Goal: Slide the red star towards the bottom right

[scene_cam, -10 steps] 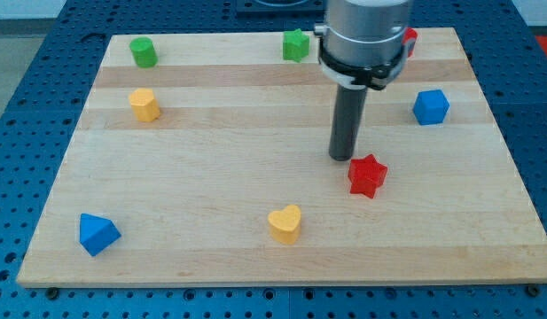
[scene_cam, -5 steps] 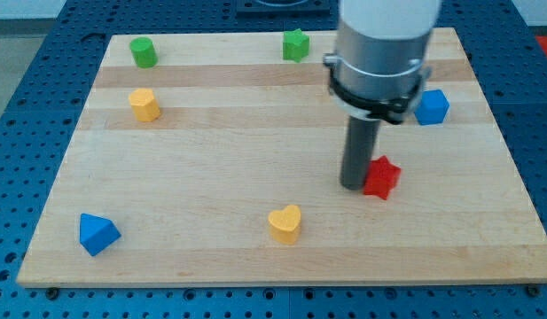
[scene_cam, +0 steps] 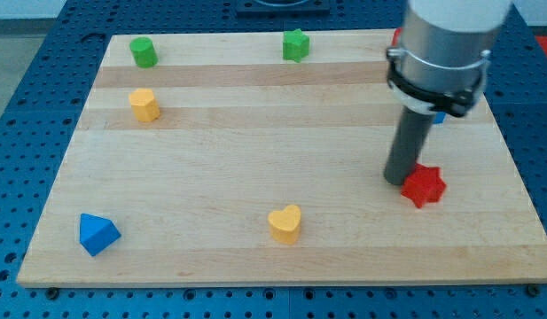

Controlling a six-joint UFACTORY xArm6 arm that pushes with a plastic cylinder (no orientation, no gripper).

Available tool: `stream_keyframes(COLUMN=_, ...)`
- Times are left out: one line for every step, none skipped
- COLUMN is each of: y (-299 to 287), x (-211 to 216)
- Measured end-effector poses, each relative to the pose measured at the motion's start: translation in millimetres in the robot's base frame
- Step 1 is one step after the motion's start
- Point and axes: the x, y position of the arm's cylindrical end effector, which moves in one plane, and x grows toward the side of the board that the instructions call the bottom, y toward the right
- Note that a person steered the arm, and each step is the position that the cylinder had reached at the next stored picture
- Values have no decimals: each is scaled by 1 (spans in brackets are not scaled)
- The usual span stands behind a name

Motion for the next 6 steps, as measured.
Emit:
stream_keyframes(y=15, x=23)
stream_keyframes(y=15, x=27)
stream_keyframes(y=15, x=12)
stream_keyframes(y=15, x=-11)
stream_keyframes(y=18, x=-8)
stream_keyframes(y=18, x=16)
